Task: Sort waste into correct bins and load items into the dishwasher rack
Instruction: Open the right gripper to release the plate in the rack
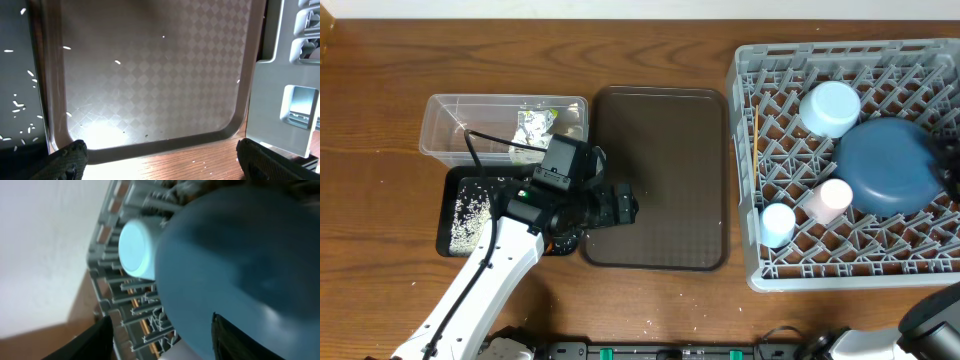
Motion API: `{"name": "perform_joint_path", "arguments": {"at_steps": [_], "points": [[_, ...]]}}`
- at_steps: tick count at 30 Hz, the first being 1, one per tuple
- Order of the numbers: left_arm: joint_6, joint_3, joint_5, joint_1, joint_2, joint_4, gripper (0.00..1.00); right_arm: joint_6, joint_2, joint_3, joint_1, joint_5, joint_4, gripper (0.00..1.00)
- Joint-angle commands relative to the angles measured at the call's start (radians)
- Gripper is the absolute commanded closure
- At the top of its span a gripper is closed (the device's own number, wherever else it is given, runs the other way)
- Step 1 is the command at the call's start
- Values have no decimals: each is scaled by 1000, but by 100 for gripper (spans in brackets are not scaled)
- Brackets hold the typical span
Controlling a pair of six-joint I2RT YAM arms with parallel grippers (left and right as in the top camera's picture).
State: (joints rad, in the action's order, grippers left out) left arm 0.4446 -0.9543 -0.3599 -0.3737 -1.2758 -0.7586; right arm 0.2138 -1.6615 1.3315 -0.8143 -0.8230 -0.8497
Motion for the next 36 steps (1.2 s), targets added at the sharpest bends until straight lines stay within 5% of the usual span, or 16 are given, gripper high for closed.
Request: {"name": "perform_joint_path", "arguments": {"at_steps": [1,5,7,16,18,36], "points": [[-6,-21,9,4,-2,-2,3,-122,21,-4,97,60,2,40],[-6,-21,10,4,-2,-2,3,-196,21,-4,226,87,9,38],[-6,-21,10,4,-2,-2,3,-222,21,-4,299,166,8,28],[-6,-21,9,4,-2,-2,3,-230,21,-4,563,699,18,24],[-6,-21,9,4,-2,-2,3,-230,21,-4,588,838,13,1],[-6,-21,10,4,-2,-2,3,-230,21,-4,608,928,-6,1]]}}
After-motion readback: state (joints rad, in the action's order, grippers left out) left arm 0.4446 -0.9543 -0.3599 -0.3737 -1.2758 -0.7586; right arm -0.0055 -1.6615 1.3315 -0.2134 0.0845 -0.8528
